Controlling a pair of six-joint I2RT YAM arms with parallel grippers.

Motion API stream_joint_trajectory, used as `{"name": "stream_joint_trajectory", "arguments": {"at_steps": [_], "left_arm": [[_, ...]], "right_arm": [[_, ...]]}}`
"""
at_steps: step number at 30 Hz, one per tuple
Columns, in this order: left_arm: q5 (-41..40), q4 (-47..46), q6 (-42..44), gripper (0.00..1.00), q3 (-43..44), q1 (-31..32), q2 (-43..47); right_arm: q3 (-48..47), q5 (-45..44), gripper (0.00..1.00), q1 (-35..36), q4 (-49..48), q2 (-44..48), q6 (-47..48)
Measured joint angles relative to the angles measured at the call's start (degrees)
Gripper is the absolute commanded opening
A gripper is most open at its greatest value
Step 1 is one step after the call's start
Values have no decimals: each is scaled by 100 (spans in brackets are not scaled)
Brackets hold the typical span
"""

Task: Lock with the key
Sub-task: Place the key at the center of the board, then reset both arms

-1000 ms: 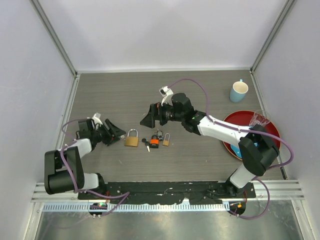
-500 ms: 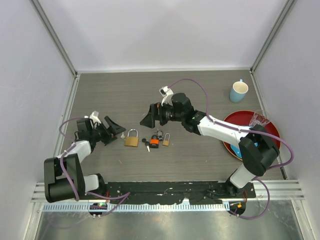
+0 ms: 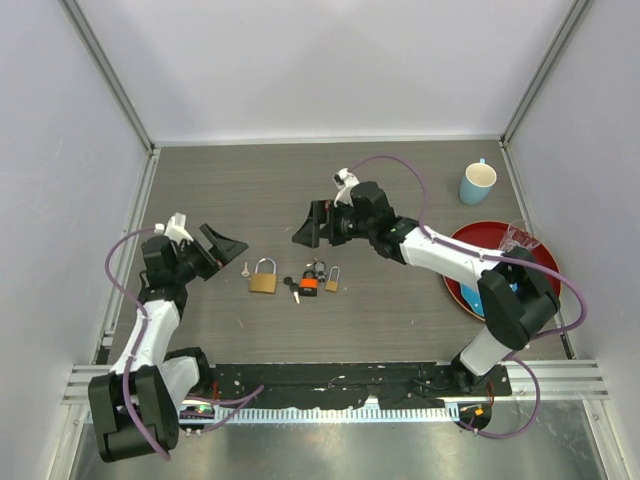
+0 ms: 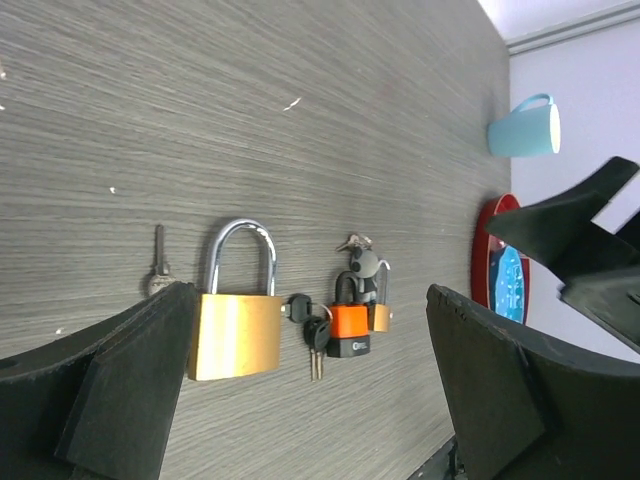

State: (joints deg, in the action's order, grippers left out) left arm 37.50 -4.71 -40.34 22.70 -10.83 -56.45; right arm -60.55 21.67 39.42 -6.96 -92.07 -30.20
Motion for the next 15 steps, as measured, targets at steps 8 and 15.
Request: {"name": "stream_joint_trajectory", "arguments": {"at_steps": [8, 15], "left_arm": [[-26, 804, -118, 100, 413, 0, 625], [-212, 1714, 111, 100, 1047, 0, 813]], "right_arm": [[260, -175, 99, -525, 415, 374, -210], [531, -415, 100, -758, 968, 1073, -210]]}}
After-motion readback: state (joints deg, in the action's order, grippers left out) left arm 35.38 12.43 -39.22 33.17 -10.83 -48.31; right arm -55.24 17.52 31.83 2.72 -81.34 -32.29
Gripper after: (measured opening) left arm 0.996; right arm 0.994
